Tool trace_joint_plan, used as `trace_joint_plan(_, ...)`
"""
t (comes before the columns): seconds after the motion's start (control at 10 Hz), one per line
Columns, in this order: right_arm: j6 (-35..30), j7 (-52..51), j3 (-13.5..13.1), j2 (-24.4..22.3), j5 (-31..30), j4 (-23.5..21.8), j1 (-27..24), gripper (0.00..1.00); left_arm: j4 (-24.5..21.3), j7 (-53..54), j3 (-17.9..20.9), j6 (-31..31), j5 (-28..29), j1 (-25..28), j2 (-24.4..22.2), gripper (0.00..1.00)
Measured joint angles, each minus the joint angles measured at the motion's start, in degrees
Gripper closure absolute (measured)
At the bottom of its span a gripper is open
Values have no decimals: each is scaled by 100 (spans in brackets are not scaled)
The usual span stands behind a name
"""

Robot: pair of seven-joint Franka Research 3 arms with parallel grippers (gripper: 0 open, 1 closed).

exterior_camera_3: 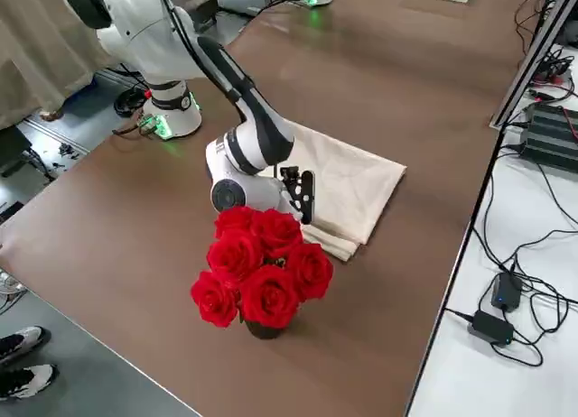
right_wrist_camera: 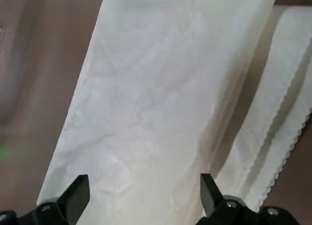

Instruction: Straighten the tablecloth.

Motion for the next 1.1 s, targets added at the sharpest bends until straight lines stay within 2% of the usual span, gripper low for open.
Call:
trace_joint_plan(0.3,173,86,-7,179,0,-1,20,0,50,0,-5,6,0,-4,4,0)
trace_joint_plan(0.6,328,203,-27,474,0,2,9,7,65,0,-6,6,0,-5,9,0)
trace_joint_plan(0.9,326,443,-28,488,0,8,9,15,71,0,-6,6,0,-5,10,0)
trace_joint_plan(1.1,327,587,-56,541,0,8,10,17,74,0,-7,6,0,-5,11,0)
